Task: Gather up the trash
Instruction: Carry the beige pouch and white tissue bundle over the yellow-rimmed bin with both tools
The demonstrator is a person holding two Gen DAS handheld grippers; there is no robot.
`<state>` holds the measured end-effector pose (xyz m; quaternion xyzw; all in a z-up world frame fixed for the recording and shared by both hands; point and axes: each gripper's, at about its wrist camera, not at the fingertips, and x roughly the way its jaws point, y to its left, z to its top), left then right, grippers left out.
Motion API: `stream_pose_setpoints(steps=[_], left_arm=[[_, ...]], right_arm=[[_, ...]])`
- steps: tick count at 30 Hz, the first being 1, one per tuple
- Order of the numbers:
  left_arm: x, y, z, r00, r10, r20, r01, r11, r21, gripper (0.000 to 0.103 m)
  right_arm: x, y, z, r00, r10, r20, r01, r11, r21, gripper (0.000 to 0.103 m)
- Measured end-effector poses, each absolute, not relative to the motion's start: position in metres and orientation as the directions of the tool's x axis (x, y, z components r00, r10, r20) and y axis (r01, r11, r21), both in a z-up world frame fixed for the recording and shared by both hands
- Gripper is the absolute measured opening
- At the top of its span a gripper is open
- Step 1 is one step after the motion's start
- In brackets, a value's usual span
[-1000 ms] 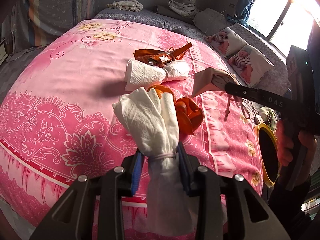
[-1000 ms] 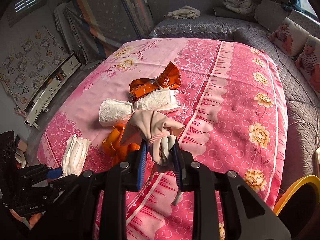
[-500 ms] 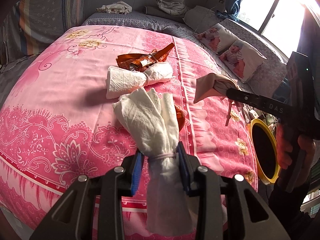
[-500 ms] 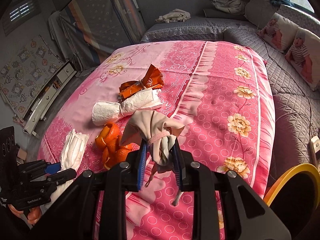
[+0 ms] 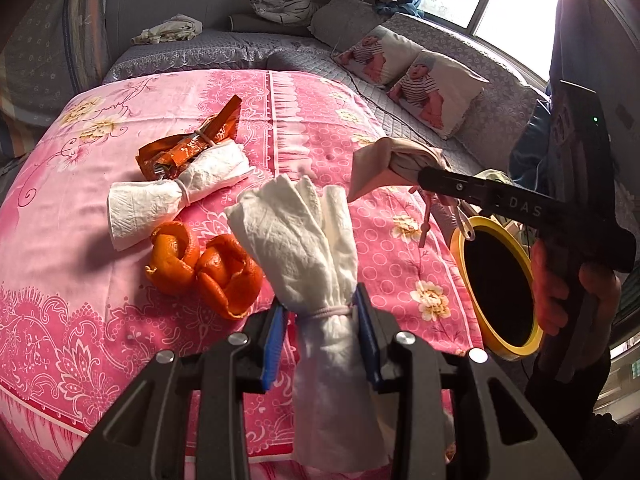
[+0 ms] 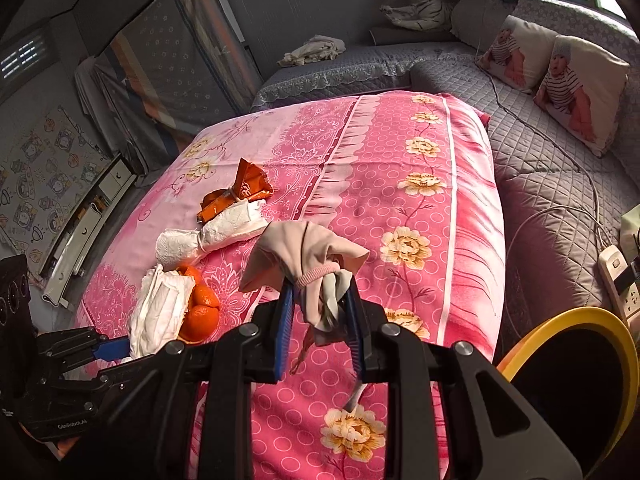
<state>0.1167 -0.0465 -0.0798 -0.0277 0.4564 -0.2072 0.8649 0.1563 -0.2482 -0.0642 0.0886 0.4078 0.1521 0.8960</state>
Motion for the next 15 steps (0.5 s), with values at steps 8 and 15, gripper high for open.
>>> stream_pose_setpoints(steps=[8,15], left_arm=[[0.125,-0.098,-0.075,0.455,-0.422,-0.784,0.434,0.874,-0.219,0.031],[0.123,-0.138,-0.075,0.419,-0.454,-0.786,0.510,0.834,-0.210,0.031]], right_arm=[[0.154,-0.295,-0.072,0.645,0.290,-0.707,-0.109,0.951,0.290,0.023],[0.142,-0.337,-0.074,0.669,0.235,-0.705,-0.030,0.956,0.290,0.023]])
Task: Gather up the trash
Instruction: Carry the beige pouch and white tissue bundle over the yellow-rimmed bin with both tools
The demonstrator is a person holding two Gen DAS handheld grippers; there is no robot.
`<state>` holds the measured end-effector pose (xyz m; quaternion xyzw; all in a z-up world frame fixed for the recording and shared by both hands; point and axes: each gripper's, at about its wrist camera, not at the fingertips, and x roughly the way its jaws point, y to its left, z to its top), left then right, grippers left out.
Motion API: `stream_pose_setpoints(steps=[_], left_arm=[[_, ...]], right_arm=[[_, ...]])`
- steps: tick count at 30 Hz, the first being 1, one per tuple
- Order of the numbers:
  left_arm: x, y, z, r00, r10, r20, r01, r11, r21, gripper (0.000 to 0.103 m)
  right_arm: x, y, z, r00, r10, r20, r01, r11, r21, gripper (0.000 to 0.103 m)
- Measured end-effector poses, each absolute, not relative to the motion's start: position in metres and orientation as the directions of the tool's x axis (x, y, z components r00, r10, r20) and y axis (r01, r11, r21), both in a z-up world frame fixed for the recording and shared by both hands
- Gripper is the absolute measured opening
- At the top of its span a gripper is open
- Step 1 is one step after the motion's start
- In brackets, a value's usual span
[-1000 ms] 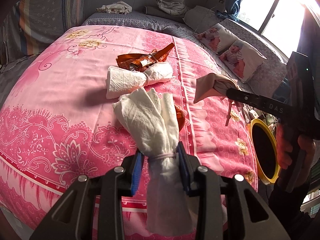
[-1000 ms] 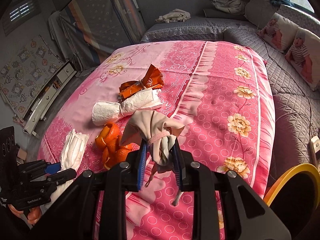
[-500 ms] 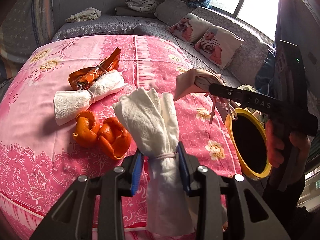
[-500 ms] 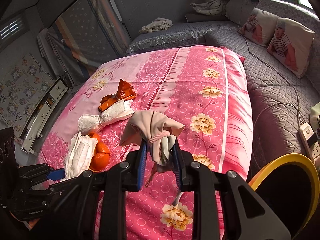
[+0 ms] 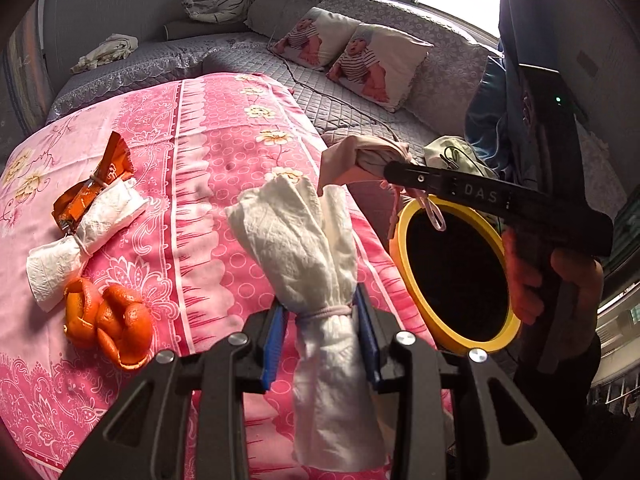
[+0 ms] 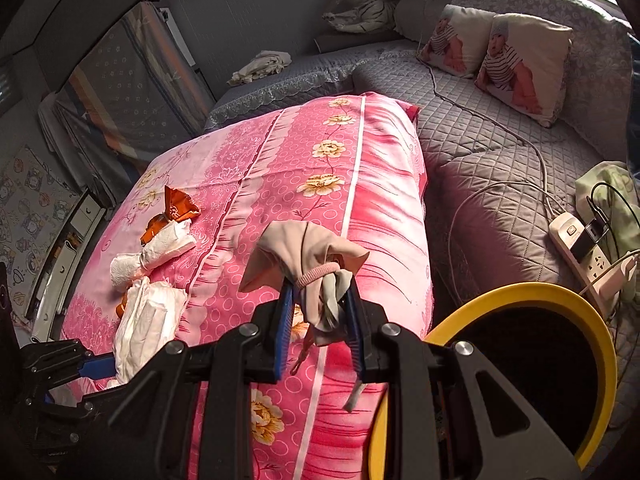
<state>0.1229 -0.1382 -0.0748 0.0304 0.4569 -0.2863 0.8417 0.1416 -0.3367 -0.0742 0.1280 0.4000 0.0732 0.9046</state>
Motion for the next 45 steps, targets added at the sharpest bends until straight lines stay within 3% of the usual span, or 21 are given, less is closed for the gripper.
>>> stream_pose_setpoints(steps=[29,45], left_arm=[[0.103,-0.261,-0.073,0.297,-0.537,-0.790,0.700,0.685,-0.203,0.031],[0.103,-0.305,-0.093,0.246,-0.546,-0.801,0.735,0.644,-0.214,0.031]], right_arm=[[0.052,-0.476,-0.092,0.680,-0.061,-0.731,0.336,0.912,0.236,0.023],[0.039,-0.503,-0.116,0.627,-0.134,-0.767,0.452,0.865,0.218,0.023]])
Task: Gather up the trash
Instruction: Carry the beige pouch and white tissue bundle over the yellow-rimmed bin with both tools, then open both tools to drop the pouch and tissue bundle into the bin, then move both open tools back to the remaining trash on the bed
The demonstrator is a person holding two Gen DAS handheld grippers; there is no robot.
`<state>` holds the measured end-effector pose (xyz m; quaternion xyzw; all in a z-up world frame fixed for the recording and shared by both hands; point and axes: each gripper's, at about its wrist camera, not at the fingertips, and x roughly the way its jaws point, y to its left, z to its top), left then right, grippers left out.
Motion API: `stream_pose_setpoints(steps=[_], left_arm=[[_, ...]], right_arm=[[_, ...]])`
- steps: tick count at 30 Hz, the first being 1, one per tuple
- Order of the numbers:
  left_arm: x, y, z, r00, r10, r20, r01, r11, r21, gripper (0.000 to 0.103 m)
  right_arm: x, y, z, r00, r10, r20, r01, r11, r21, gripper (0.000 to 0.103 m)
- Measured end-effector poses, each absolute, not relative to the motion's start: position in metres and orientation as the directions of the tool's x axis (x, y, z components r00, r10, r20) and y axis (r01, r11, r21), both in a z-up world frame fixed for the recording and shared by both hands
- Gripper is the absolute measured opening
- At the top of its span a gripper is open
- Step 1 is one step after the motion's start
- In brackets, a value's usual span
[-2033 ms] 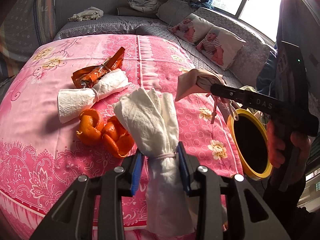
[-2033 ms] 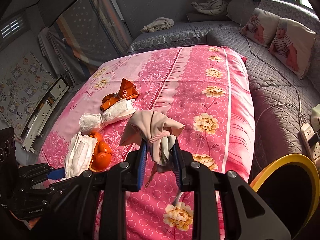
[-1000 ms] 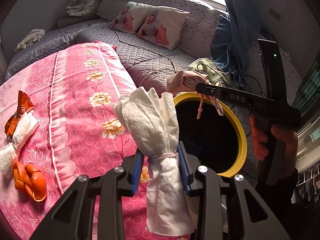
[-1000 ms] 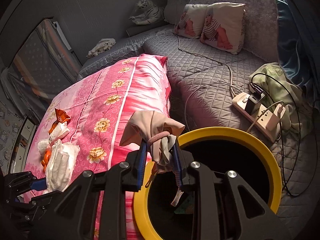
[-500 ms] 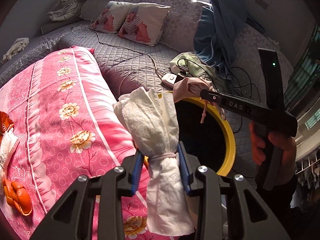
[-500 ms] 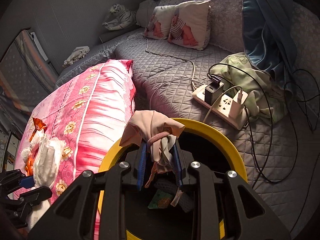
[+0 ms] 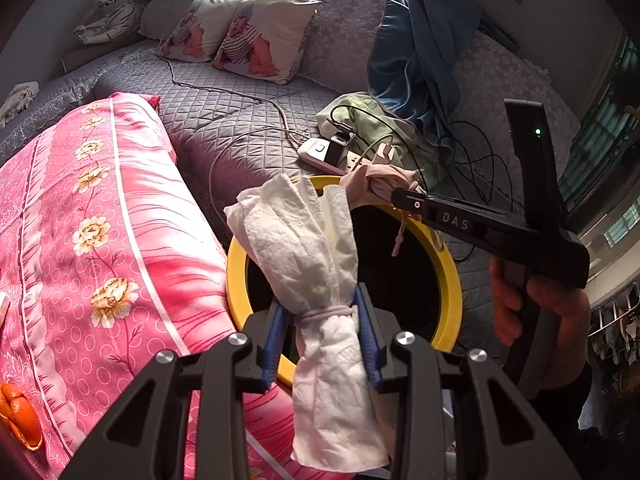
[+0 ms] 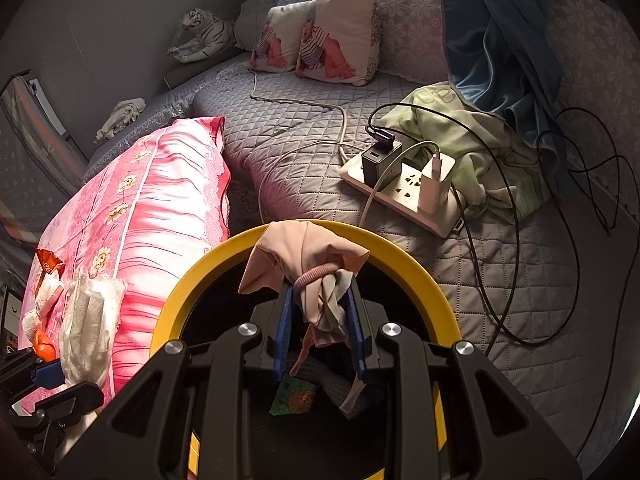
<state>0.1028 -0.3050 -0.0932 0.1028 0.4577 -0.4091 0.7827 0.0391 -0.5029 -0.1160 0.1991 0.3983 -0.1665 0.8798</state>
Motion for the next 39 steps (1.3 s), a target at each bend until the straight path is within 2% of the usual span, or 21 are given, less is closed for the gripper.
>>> stream_pose_setpoints(steps=[16,19,21,22,35,39], left_arm=[[0.114,-0.326,-0.119,0.179,-0.538,-0.824,0.720,0.642,-0.263,0.032],[0.117,-0.324,-0.121,0.177,-0.541,-0.822,0.709,0.649,-0.275,0.040],[0.121,-0.321,-0.122,0.176,-0.543,-0.821,0.695,0.659,-0.287,0.054],[0.123,-0.318,-0.123,0.175,-0.546,-0.820,0.686,0.665,-0.296,0.056],[0.152,-0.272,-0.106,0.262,-0.549,-0.793,0.606,0.734,-0.308,0.056],[0.163,-0.245,-0.094,0.317,-0.544,-0.777,0.570,0.764,-0.302,0.063]], right_arm=[[0.039,-0.513,-0.129,0.605,-0.134,-0.785,0.482,0.846,0.227,0.024],[0.039,-0.516,-0.131,0.599,-0.139,-0.789,0.493,0.840,0.227,0.026],[0.038,-0.518,-0.132,0.595,-0.145,-0.791,0.500,0.836,0.224,0.033],[0.037,-0.519,-0.132,0.595,-0.146,-0.790,0.504,0.834,0.225,0.034],[0.040,-0.504,-0.116,0.623,-0.128,-0.772,0.467,0.852,0.236,0.037],[0.051,-0.486,-0.107,0.646,-0.096,-0.757,0.419,0.874,0.246,0.042]])
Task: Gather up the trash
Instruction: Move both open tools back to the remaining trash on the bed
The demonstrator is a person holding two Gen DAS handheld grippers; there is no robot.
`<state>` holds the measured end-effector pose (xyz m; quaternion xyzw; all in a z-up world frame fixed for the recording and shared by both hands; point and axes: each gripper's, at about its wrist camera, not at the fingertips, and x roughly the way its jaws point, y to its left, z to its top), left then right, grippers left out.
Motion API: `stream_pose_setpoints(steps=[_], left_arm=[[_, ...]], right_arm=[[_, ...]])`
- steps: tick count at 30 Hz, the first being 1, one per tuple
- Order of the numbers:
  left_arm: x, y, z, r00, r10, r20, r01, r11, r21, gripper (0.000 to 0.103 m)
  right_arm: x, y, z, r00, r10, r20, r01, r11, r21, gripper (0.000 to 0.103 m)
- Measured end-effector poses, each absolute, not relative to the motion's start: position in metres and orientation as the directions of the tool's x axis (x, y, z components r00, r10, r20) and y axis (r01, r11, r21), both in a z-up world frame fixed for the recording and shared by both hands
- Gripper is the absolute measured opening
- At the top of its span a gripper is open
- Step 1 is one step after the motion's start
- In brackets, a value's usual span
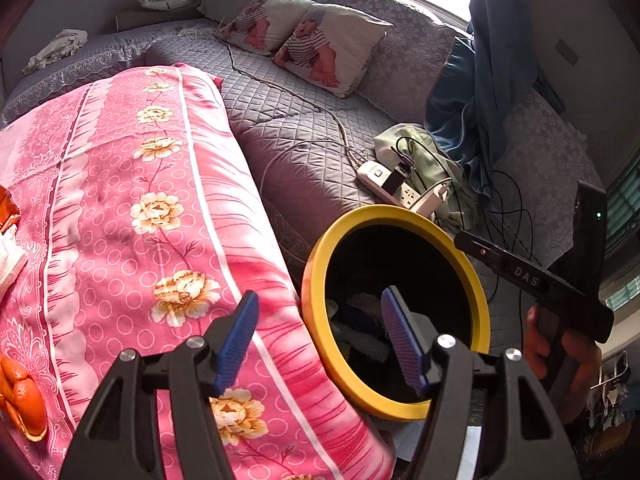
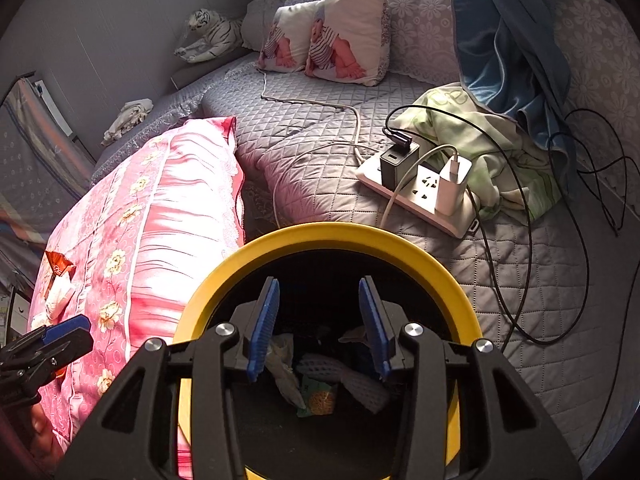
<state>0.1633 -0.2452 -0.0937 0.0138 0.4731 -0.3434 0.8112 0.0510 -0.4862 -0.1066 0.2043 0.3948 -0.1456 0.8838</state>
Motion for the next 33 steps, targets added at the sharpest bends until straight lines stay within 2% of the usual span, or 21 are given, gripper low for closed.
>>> stream_pose_setpoints(steps=[6,11,24,30,33], left_arm=[[0.180,-0.190,-0.078,0.404,-0.517,-0.754,0.504,0.814,-0.288,0.071],[0.193,-0.125,-0.071,0.486,-0.446,-0.752,0.417,0.874,-0.250,0.073],[0.209,0.056,-0.083,0.584,-0.246,-0.773,0.093,0.967,-0.237,0.073],[0.205,0.097,-0.102,0.572,-0.228,-0.788,0.022,0.964,-0.263,0.073],[0.203,0.109,-0.111,0.567,-0.226,-0.792,0.002,0.962,-0.273,0.073]], right_arm=[[0.079,-0.444,-0.098,0.669,0.003,-0.743,0.297,0.916,0.271,0.047],[0.108,-0.391,-0.097,0.662,0.111,-0.741,0.156,0.947,0.281,0.048],[0.159,-0.236,-0.101,0.550,0.328,-0.768,-0.186,0.945,0.270,0.048],[0.166,-0.175,-0.108,0.466,0.414,-0.782,-0.318,0.903,0.289,0.048],[0.164,-0.148,-0.111,0.436,0.433,-0.789,-0.371,0.885,0.281,0.052]])
